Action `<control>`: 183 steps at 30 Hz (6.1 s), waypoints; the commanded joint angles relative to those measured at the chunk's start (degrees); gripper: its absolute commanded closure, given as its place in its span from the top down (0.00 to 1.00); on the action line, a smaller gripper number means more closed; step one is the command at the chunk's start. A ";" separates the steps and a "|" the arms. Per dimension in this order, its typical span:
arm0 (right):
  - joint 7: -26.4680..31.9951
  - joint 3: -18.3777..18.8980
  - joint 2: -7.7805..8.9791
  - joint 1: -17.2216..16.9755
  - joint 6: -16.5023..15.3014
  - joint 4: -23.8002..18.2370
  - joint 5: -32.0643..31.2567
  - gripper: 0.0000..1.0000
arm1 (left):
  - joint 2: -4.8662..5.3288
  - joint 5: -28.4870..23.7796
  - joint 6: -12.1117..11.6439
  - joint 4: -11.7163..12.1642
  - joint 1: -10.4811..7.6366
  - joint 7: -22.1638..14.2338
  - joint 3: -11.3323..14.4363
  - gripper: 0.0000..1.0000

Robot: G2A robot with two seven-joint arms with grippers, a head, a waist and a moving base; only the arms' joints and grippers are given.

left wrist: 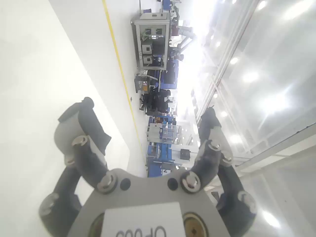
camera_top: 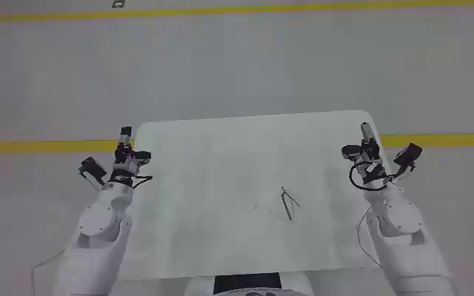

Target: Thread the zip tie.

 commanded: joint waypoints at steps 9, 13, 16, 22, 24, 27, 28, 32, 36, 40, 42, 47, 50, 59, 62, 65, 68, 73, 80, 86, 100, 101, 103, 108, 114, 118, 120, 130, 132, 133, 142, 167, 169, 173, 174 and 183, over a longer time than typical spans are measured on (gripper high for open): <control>6.23 -1.07 0.40 -0.62 -3.74 0.56 -9.46 1.00 | 0.00 0.00 0.00 0.00 0.00 0.00 0.00 1.00; 6.41 -1.16 0.40 -0.52 -3.81 0.37 -9.61 1.00 | 0.00 0.00 0.00 0.00 0.00 0.00 0.00 1.00; 9.81 -2.31 0.57 0.46 -4.68 -0.70 -13.68 1.00 | 0.00 0.00 0.00 0.00 0.00 0.00 0.00 1.00; 19.42 -5.62 1.18 2.15 -6.18 -0.99 -24.70 1.00 | 0.00 0.00 0.00 0.00 0.00 0.00 0.00 1.00; 20.42 -6.11 1.23 2.06 -7.05 -0.76 -25.43 1.00 | 0.00 0.00 0.00 0.00 0.00 0.00 0.00 1.00; 20.42 -6.11 1.23 2.06 -7.05 -0.76 -25.43 1.00 | 0.00 0.00 0.00 0.00 0.00 0.00 0.00 1.00; 20.42 -6.11 1.23 2.06 -7.05 -0.76 -25.43 1.00 | 0.00 0.00 0.00 0.00 0.00 0.00 0.00 1.00; 20.42 -6.11 1.23 2.06 -7.05 -0.76 -25.43 1.00 | 0.00 0.00 0.00 0.00 0.00 0.00 0.00 1.00; 23.65 -7.32 1.40 3.48 -7.89 -2.29 -28.56 1.00 | 0.00 0.00 0.00 0.00 0.00 0.00 0.00 1.00; 30.80 -9.49 1.82 6.28 -7.89 -2.99 -34.74 1.00 | 0.00 0.00 0.00 0.00 0.00 0.00 0.00 1.00; 35.25 -11.02 2.04 7.16 -7.20 -3.02 -37.98 1.00 | 0.00 0.00 0.00 0.00 0.00 0.00 0.00 1.00; 35.88 -11.77 2.09 7.31 -8.31 -3.01 -38.68 1.00 | 0.00 0.00 0.00 0.00 0.00 0.00 0.00 1.00; 35.88 -11.77 2.09 7.31 -8.31 -3.01 -38.68 1.00 | 0.00 0.00 0.00 0.00 0.00 0.00 0.00 1.00; 45.98 -16.30 2.47 12.60 -8.20 -4.62 -50.06 1.00 | 0.00 0.00 0.00 0.00 0.00 0.00 0.00 1.00; 54.42 -19.90 2.64 15.39 -8.52 -4.95 -54.52 1.00 | 0.00 0.00 0.00 0.00 0.00 0.00 0.00 1.00; 56.56 -20.60 2.75 16.08 -9.19 -5.07 -55.62 1.00 | 0.00 0.00 0.00 0.00 0.00 0.00 0.00 1.00; 56.56 -20.60 2.75 16.08 -9.19 -5.07 -55.62 1.00 | 0.00 0.00 0.00 0.00 0.00 0.00 0.00 1.00; 57.00 -20.96 2.77 16.12 -9.67 -5.30 -56.04 1.00 | 0.00 0.00 0.00 0.00 0.00 0.00 0.00 1.00; 67.96 -26.09 2.87 18.93 -7.65 -6.77 -60.18 1.00 | 0.00 0.00 0.00 0.00 0.00 0.00 0.00 1.00; 69.05 -26.77 2.86 19.37 -7.48 -7.06 -60.36 1.00 | 0.00 0.00 0.00 0.00 0.00 0.00 0.00 1.00; 73.52 -31.97 2.32 22.23 -1.32 -6.53 -64.07 1.00 | 0.00 0.00 0.00 0.00 0.00 0.00 0.00 1.00; 73.52 -31.97 2.32 22.23 -1.32 -6.53 -64.07 1.00 | 0.00 0.00 0.00 0.00 0.00 0.00 0.00 1.00; 73.52 -31.97 2.32 22.23 -1.32 -6.53 -64.07 1.00 | 0.00 0.00 0.00 0.00 0.00 0.00 0.00 1.00; 73.52 -31.97 2.32 22.23 -1.32 -6.53 -64.07 1.00 | 0.00 0.00 0.00 0.00 0.00 0.00 0.00 1.00; 73.52 -31.97 2.32 22.23 -1.32 -6.53 -64.07 1.00 | 0.15 0.67 -1.94 -0.18 0.05 -4.86 0.33 1.00; 73.52 -31.97 2.32 22.23 -1.32 -6.53 -64.07 1.00 | 0.58 1.61 -4.37 0.00 1.00 -13.62 -0.41 1.00; 73.52 -31.97 2.32 22.23 -1.32 -6.53 -64.07 1.00 | 0.69 1.20 -5.70 0.16 1.23 -15.66 -1.24 1.00; 73.52 -31.97 2.32 22.23 -1.32 -6.53 -64.07 1.00 | 0.72 0.32 -6.80 -0.45 1.30 -19.89 -0.21 1.00; 71.83 -32.03 2.34 21.82 -1.14 -5.75 -64.51 1.00 | 0.80 -0.26 -7.88 -0.57 1.58 -23.15 0.02 1.00; 71.49 -32.08 2.35 21.75 -1.00 -5.46 -64.67 1.00 | 0.85 -0.77 -8.34 -0.79 1.68 -24.96 0.19 1.00; 71.35 -32.17 2.37 21.77 -0.93 -5.30 -64.71 1.00 | 1.05 -2.18 -9.89 -1.10 1.94 -30.06 -0.09 1.00; 73.93 -30.67 3.26 20.19 1.80 -6.77 -69.24 1.00 | 1.24 -4.57 -10.58 -2.61 2.21 -36.44 1.34 1.00; 73.93 -31.35 3.43 20.03 2.38 -7.14 -69.86 1.00 | 1.24 -4.57 -10.58 -2.61 2.21 -36.44 1.34 1.00; 73.93 -31.53 3.52 20.04 2.61 -7.32 -70.25 1.00 | 1.24 -4.57 -10.58 -2.61 2.21 -36.44 1.34 1.00; 73.93 -31.53 3.52 20.04 2.61 -7.32 -70.25 1.00 | 1.24 -4.57 -10.58 -2.61 2.21 -36.44 1.34 1.00; 71.57 -34.69 2.97 21.24 2.55 -4.26 -71.68 1.00 | 1.24 -4.57 -10.58 -2.61 2.21 -36.44 1.34 1.00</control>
